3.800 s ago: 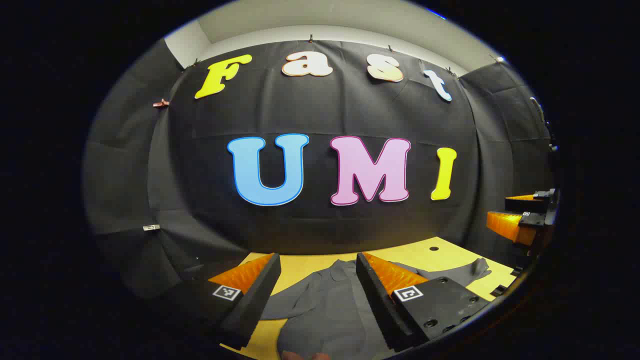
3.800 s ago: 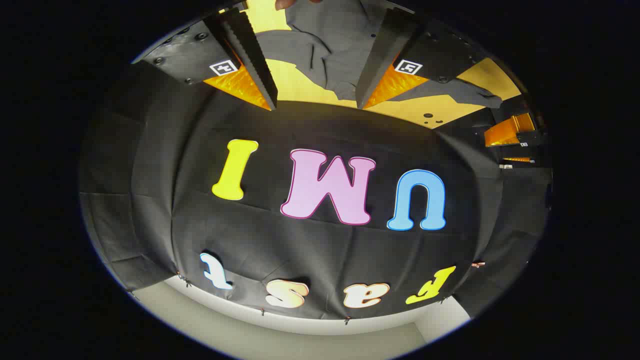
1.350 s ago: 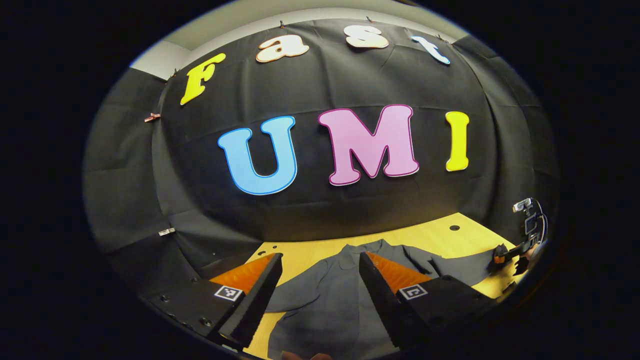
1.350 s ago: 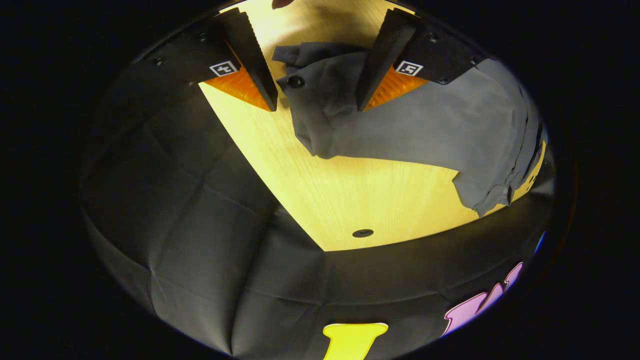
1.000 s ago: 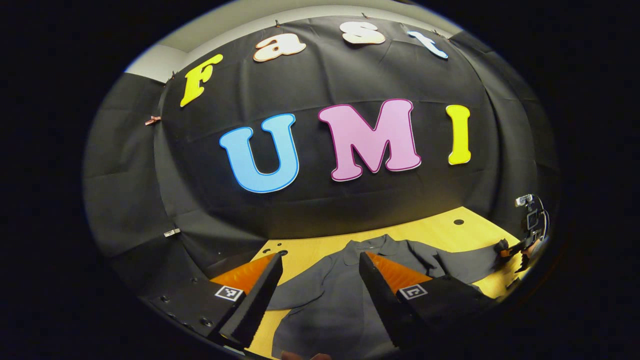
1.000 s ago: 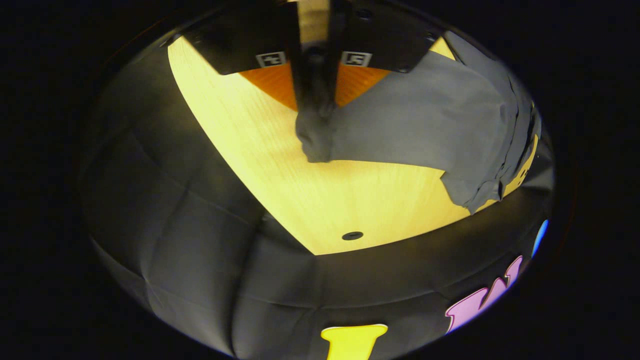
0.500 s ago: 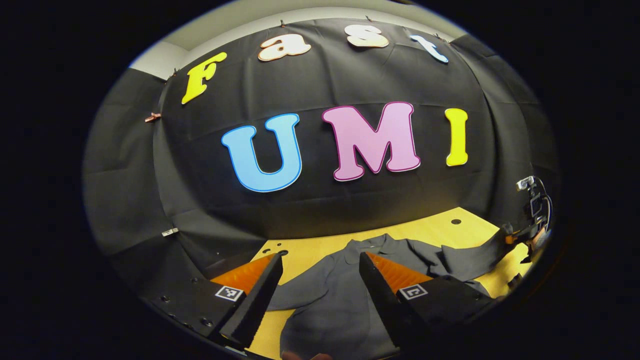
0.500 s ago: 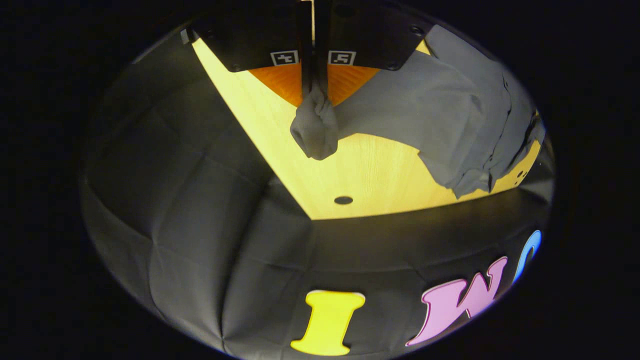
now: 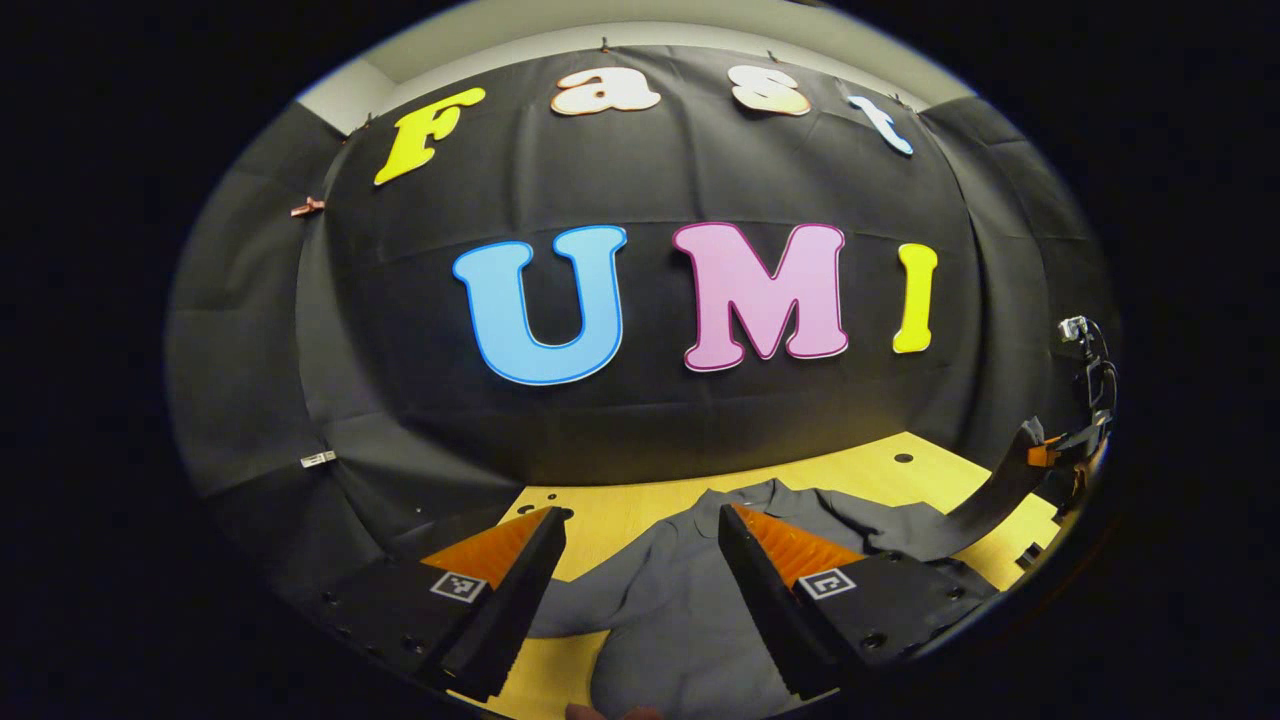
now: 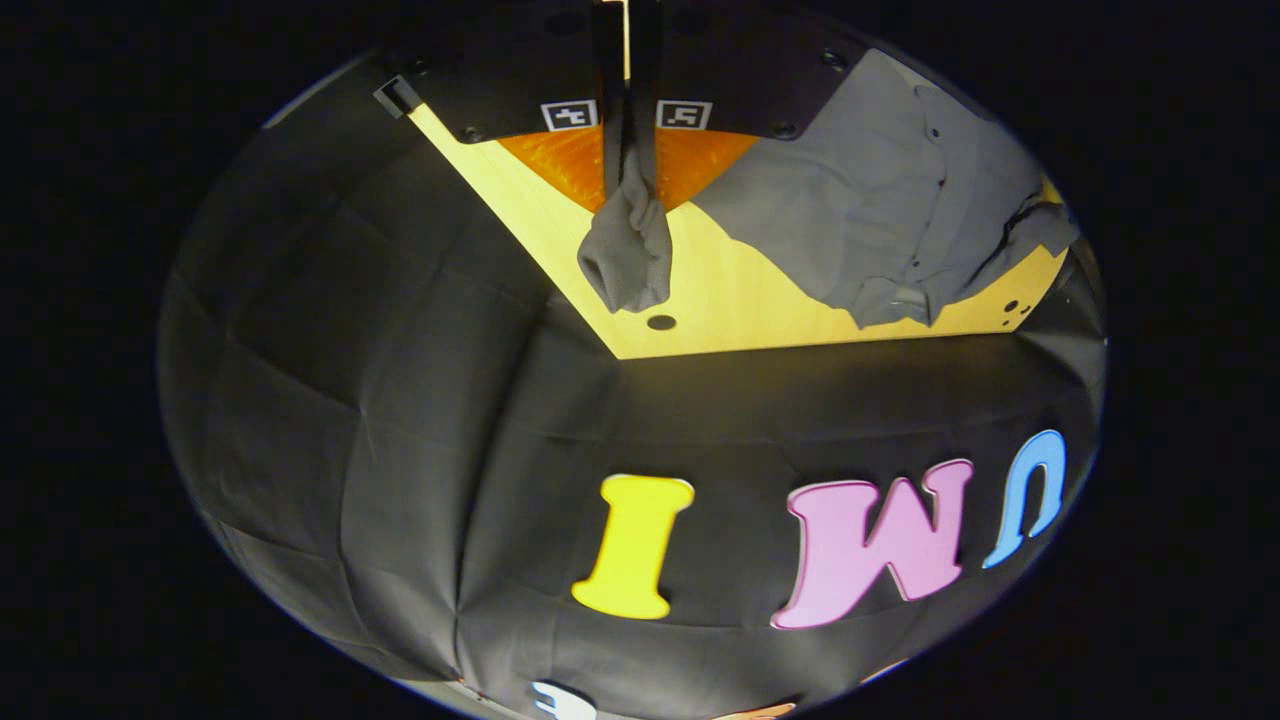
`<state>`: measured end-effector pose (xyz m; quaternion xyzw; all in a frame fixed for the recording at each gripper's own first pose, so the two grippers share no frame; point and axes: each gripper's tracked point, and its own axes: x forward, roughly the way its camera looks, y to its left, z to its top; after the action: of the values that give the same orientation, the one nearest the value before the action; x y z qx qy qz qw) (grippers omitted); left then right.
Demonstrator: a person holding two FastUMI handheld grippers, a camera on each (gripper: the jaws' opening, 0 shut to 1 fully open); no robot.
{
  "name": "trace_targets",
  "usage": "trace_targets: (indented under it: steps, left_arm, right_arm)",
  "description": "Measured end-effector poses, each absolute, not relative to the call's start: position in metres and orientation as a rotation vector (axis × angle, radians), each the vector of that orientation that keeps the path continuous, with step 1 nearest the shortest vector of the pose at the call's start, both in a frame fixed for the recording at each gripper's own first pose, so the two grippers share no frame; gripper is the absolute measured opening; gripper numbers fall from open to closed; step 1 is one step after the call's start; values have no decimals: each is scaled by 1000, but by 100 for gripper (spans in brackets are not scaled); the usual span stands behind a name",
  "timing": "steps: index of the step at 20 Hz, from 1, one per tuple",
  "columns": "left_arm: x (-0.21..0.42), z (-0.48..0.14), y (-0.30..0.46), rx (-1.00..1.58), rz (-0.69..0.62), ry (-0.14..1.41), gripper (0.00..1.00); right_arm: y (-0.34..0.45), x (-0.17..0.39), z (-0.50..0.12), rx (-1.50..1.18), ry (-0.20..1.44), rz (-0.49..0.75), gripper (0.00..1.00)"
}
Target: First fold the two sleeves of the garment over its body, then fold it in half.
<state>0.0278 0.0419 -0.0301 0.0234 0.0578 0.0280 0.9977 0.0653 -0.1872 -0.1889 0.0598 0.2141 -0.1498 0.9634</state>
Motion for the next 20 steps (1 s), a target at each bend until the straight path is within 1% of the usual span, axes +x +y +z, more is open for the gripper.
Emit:
trace_targets:
  steps: [8, 13, 16, 20]
  left_arm:
    - [11, -46, 116, 8, 84, 117, 97]
    - [-13, -61, 161, 0, 130, 138, 97]
    - [-26, -70, 186, -10, 167, 160, 97]
    - [-37, -82, 216, -19, 219, 184, 97]
  right_arm:
    - [-40, 108, -122, 137, 312, -123, 7]
    - [61, 134, -104, 129, 297, 14, 7]
    - [118, 147, -110, 118, 319, 94, 7]
    - [179, 157, -155, 38, 412, 168, 7]
